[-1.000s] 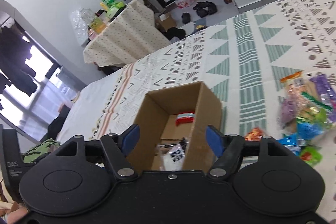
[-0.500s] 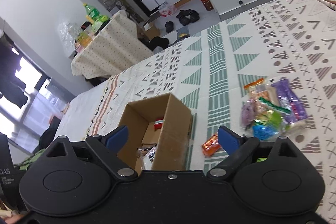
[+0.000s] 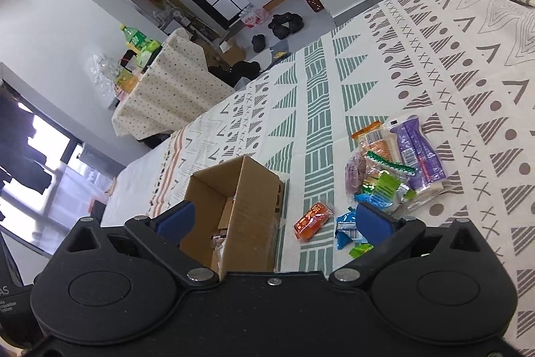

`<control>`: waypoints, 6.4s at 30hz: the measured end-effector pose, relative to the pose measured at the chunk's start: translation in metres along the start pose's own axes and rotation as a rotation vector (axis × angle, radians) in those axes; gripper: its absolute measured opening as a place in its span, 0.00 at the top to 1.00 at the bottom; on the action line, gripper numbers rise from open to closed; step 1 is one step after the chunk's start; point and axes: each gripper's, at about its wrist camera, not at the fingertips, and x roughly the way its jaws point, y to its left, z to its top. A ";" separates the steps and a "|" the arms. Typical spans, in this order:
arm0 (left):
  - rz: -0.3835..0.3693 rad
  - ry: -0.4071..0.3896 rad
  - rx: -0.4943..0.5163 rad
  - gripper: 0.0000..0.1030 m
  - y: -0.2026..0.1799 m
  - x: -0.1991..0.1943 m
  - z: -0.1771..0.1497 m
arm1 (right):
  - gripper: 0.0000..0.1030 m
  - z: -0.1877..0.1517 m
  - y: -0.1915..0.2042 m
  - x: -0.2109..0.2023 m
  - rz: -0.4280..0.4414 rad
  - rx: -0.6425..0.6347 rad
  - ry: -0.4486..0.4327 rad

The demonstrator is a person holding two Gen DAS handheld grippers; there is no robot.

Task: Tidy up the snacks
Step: 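Move both tools back toward the remaining snack pile, then grasp the green-silver packet with the right tool while the left grasps the blue packet, then carry both packets over the box and open both tools to drop them, then move both tools back toward the snack pile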

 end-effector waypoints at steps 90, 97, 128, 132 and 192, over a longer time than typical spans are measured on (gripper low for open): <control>-0.200 0.193 -0.190 0.61 -0.049 0.139 -0.044 | 0.71 -0.009 -0.093 0.072 -0.051 0.384 0.041; -0.201 0.121 -0.172 0.61 -0.045 0.107 -0.034 | 0.71 -0.006 -0.072 0.058 0.016 0.323 0.011; -0.125 -0.110 -0.265 0.60 0.060 0.017 0.031 | 0.71 -0.020 0.038 0.070 0.267 0.061 0.018; -0.119 -0.103 -0.272 0.60 0.072 0.023 0.037 | 0.71 -0.022 0.048 0.078 0.273 0.043 0.023; -0.006 0.018 -0.194 0.00 0.034 0.020 0.013 | 0.10 -0.003 0.021 0.017 0.073 0.008 -0.083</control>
